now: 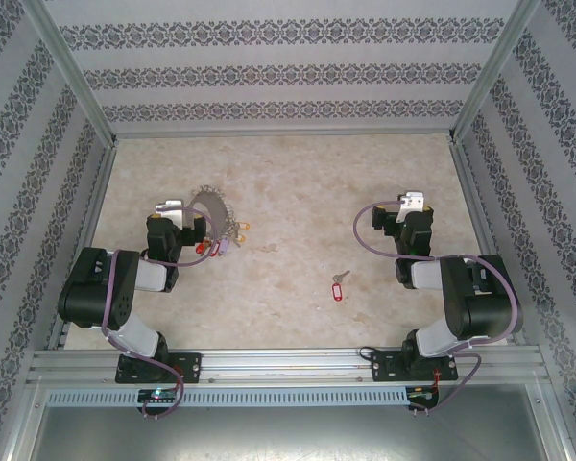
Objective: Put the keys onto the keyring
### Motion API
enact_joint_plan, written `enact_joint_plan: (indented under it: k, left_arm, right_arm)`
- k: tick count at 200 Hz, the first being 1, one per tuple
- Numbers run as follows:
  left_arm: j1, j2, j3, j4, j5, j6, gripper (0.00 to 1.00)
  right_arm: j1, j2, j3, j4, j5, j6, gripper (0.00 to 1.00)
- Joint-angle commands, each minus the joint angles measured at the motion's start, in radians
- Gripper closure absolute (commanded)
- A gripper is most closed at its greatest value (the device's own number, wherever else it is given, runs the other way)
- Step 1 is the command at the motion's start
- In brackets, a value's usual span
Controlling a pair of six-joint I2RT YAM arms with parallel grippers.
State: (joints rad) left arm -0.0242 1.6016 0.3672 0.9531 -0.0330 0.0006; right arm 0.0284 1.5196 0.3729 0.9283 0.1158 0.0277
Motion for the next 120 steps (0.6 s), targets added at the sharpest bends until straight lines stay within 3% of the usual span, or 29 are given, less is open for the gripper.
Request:
enact_joint_plan:
  k: [1,88,120]
  left_arm:
    - [0.007,-0.015,0.013,-0.002,0.009,0.015,0.00]
    - [0.007,-0.015,0.013,-0.003,0.000,0.012,0.00]
    - [0.006,-0.094,0.028,-0.100,0.028,0.022,0.00]
  right_arm:
    - [0.001,0.011,-0.006,0.032,0.012,0.019,0.02]
    - [0.007,0.009,-0.006,0.035,0.025,0.013,0.02]
    - [0.057,-0.097,0.007,-0.079,0.135,-0.015,0.02]
